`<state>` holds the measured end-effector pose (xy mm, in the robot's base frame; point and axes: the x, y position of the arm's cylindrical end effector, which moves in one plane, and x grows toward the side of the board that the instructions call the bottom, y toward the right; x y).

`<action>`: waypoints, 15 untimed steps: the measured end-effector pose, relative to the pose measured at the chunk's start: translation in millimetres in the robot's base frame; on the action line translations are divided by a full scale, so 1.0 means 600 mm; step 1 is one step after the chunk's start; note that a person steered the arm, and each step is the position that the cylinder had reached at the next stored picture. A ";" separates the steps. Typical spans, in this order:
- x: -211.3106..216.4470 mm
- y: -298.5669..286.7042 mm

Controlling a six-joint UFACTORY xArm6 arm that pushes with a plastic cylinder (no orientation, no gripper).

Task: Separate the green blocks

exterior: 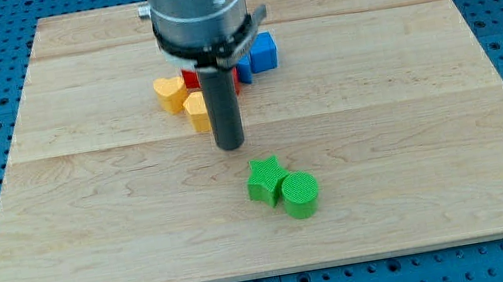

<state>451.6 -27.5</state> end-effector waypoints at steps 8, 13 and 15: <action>0.238 0.306; 0.098 -0.087; -0.032 -0.065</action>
<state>432.5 -66.3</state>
